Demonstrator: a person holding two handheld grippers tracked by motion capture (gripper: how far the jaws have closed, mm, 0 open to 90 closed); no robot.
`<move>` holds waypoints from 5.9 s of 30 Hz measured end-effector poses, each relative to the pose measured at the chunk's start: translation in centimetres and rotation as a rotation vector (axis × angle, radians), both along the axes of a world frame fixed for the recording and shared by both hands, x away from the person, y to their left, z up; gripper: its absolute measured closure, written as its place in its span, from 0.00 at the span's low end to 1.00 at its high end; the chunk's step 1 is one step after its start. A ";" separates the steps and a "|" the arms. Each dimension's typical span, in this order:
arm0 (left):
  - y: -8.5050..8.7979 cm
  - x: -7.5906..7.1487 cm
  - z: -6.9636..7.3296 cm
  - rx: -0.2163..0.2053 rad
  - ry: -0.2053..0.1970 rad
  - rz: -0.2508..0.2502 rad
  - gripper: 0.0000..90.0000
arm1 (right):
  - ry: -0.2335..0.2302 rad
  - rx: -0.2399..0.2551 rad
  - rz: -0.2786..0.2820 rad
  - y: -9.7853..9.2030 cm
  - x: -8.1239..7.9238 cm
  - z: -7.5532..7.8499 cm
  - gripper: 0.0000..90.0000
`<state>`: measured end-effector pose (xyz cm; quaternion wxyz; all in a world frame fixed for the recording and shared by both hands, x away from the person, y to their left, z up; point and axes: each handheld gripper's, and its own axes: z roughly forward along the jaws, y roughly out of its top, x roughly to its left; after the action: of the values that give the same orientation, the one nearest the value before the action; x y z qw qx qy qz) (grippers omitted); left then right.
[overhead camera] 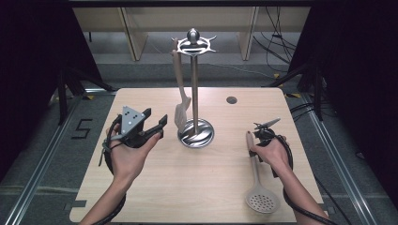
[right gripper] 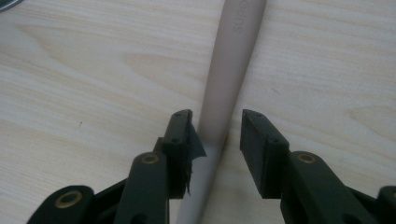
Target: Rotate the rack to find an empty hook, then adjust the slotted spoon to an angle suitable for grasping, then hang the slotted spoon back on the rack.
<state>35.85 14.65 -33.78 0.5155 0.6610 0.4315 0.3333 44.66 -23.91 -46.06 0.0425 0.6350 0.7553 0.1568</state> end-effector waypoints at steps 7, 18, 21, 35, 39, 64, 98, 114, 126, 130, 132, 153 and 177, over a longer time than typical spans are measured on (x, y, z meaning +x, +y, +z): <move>0.0 0.0 0.0 -0.002 0.004 -0.003 0.46 | 0.013 -0.012 -0.018 0.4 0.9 -0.4 0.68; 0.1 0.1 -0.1 -0.001 0.011 -0.002 0.46 | 0.054 -0.051 -0.029 0.9 1.9 -1.2 0.69; 0.1 0.1 -0.1 -0.002 0.015 -0.001 0.46 | 0.064 -0.071 -0.033 1.2 2.0 -1.3 0.70; 0.2 0.2 -0.3 0.000 0.022 0.000 0.46 | 0.123 -0.087 -0.025 1.6 2.6 -1.1 0.79; 0.2 0.3 -0.3 0.001 0.021 0.001 0.46 | 0.132 -0.020 -0.072 1.8 2.4 -1.0 0.81; 0.4 0.2 0.0 -0.007 0.013 0.003 0.45 | -0.212 0.123 0.119 0.3 -3.4 4.0 0.82; -0.5 -0.1 0.1 -0.020 -0.012 -0.023 0.44 | -0.694 0.176 0.280 2.6 -10.4 9.5 0.82; -4.4 -1.7 0.4 -0.080 -0.031 -0.241 0.46 | -0.800 0.215 0.300 5.7 -10.5 11.3 0.82; -9.0 -1.5 1.6 -0.078 -0.039 -0.415 0.50 | -0.790 0.238 0.298 7.8 -10.9 12.1 0.82; -10.0 -1.3 1.8 -0.082 -0.032 -0.433 0.52 | -0.827 0.198 0.333 8.1 -10.7 12.2 0.82; -10.4 -1.2 1.8 -0.084 -0.028 -0.437 0.54 | -0.800 0.227 0.316 8.5 -10.9 12.2 0.82; -11.1 -0.3 1.3 -0.071 -0.018 -0.458 0.74 | -0.817 0.220 0.338 9.5 -11.2 12.2 0.82; -9.5 0.9 2.1 -0.070 -0.049 -0.504 0.82 | -0.842 0.175 0.421 8.8 -11.6 12.2 0.58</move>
<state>36.71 5.17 -31.68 0.6152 0.7212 0.2518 0.1952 33.10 -15.14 -33.81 0.2584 0.3508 0.7686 0.4685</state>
